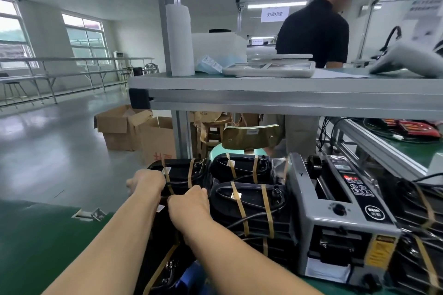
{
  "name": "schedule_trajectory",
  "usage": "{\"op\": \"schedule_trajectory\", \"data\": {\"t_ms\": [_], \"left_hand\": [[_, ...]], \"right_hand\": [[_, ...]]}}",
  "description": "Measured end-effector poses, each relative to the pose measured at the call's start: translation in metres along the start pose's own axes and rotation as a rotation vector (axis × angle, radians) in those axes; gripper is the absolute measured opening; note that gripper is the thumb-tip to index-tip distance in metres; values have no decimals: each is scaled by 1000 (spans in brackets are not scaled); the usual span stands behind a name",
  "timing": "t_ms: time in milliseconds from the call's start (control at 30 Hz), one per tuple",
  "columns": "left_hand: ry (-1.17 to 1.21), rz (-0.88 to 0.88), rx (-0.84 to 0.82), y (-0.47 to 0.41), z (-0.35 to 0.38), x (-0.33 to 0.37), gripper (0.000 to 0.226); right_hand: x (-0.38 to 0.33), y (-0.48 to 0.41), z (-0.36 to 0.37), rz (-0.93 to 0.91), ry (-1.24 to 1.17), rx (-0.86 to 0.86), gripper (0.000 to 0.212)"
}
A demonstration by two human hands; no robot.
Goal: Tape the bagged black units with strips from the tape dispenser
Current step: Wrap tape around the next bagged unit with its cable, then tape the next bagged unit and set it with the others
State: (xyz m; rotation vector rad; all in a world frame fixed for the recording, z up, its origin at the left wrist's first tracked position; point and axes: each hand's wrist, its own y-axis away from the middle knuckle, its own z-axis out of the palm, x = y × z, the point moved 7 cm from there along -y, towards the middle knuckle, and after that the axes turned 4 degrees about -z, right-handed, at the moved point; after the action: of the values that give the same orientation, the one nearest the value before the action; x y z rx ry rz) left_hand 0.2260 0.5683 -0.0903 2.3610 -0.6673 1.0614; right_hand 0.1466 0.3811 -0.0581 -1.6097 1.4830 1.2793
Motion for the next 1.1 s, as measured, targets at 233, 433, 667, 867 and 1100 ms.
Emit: {"op": "schedule_trajectory", "data": {"t_ms": [233, 433, 667, 867, 1100], "left_hand": [[-190, 90, 20, 24, -20, 3, 42], [-205, 189, 72, 65, -32, 1, 56], [96, 691, -11, 253, -18, 38, 39], [283, 977, -273, 431, 50, 54, 35], [15, 983, -575, 518, 186, 54, 51]], "right_hand": [[8, 22, -15, -25, -91, -10, 49], [20, 64, -46, -40, -198, -32, 62], [48, 126, -138, -168, -270, 141, 48], [108, 188, -274, -278, -282, 449, 37], [217, 221, -402, -47, -273, 804, 54]]}}
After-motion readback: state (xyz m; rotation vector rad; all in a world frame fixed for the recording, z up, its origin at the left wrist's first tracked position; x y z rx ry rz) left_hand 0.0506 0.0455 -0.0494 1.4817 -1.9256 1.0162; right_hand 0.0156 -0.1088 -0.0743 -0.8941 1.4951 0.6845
